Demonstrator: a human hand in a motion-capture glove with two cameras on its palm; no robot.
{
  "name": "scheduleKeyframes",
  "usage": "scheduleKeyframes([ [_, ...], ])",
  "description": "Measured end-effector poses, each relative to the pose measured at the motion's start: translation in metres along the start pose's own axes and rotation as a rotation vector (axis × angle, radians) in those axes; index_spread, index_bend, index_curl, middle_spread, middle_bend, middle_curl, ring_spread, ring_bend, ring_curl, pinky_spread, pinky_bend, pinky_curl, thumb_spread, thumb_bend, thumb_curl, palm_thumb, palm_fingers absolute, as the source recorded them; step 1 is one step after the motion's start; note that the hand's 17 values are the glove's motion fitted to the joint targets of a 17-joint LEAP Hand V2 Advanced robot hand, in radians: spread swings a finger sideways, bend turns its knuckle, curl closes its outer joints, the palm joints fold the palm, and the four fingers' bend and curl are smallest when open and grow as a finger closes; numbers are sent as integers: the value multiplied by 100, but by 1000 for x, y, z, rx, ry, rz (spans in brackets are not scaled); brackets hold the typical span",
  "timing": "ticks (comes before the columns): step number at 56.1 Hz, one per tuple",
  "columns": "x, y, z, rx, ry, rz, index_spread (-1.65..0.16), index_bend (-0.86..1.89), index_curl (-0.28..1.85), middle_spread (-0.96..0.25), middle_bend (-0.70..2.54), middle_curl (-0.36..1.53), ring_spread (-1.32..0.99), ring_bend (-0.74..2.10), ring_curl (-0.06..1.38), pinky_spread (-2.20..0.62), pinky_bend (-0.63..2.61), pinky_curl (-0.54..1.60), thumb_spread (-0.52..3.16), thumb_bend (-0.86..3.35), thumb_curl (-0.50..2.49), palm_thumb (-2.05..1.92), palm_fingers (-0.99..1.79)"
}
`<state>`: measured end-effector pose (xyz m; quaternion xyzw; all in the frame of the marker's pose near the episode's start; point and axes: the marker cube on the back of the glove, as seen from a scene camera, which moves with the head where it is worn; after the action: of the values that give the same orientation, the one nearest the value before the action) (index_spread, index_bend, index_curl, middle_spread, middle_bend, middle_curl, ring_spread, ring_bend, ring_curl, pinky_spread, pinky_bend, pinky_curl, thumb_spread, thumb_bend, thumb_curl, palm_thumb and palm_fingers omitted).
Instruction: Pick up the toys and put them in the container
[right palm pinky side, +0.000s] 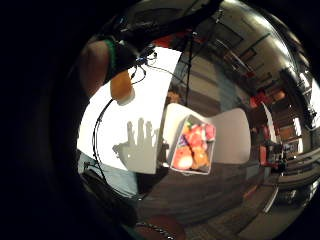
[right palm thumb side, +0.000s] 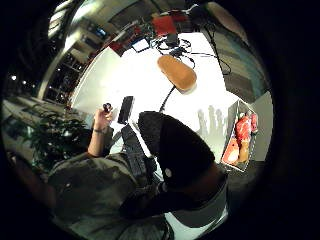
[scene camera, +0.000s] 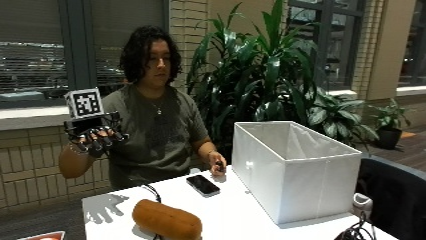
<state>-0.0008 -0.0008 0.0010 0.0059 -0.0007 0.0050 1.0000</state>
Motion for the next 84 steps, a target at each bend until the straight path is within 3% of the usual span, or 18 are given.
scheduleKeyframes([
  [8, -1, -7, 7, -26, -22, -9, -25, 16, 8, -9, 17, 5, -16, 45, 13, -3, 64, 21, 85, -6, 1, -9, 36],
  [19, -6, -25, 20, -72, -51, -21, -32, 16, 13, -11, 18, 11, -23, 55, 17, -4, 72, 26, 113, -6, 5, -10, 31],
  [25, -11, -39, 28, -57, -75, -24, -34, 16, 15, -12, 19, 14, -24, 59, 19, -5, 75, 28, 119, -6, 6, -10, 29],
  [31, -24, -72, 53, -28, -77, 107, -34, 15, 16, -12, 21, 17, -26, 65, 21, -6, 78, 29, 123, -6, 7, -9, 32],
  [36, -30, -103, 83, -27, -70, -10, -35, 14, 16, -13, 23, 20, -27, 70, 22, -8, 79, 30, 127, -5, 8, -7, 33],
  [43, -54, -139, 134, -40, -41, 65, -34, 12, 16, -14, 27, 23, -29, 76, 24, -10, 84, 32, 131, -3, 11, -5, 35],
  [50, -76, -166, 194, -202, 29, 227, -34, 11, 15, -14, 29, 26, -30, 83, 27, -12, 92, 34, 128, -4, 13, -6, 34],
  [57, -90, -182, 226, -309, 68, 232, -29, -1, 10, -12, 30, 29, -27, 90, 31, -13, 112, 40, 115, -6, 16, -7, 13],
  [60, -96, -184, 218, -235, 98, 210, -28, -16, 1, -13, 40, 32, -31, 116, 36, -24, 125, 41, 124, 0, 17, 1, 38],
  [65, -104, -186, 196, -178, 113, 180, -27, -9, -4, -23, 66, 40, -34, 138, 42, -33, 134, 42, 143, 8, 19, 12, 69],
  [73, -128, -194, 114, -121, -2, 59, -27, 1, -2, -30, 86, 50, -35, 155, 51, -36, 143, 48, 162, 17, 21, 20, 76],
  [79, -214, -178, 32, -74, -188, -88, -26, 5, -1, -33, 95, 56, -34, 160, 53, -37, 144, 49, 165, 23, 21, 22, 77],
  [84, -291, -180, -16, 34, -206, -274, -27, 6, -1, -35, 99, 59, -34, 162, 54, -38, 146, 50, 164, 26, 21, 22, 76],
])
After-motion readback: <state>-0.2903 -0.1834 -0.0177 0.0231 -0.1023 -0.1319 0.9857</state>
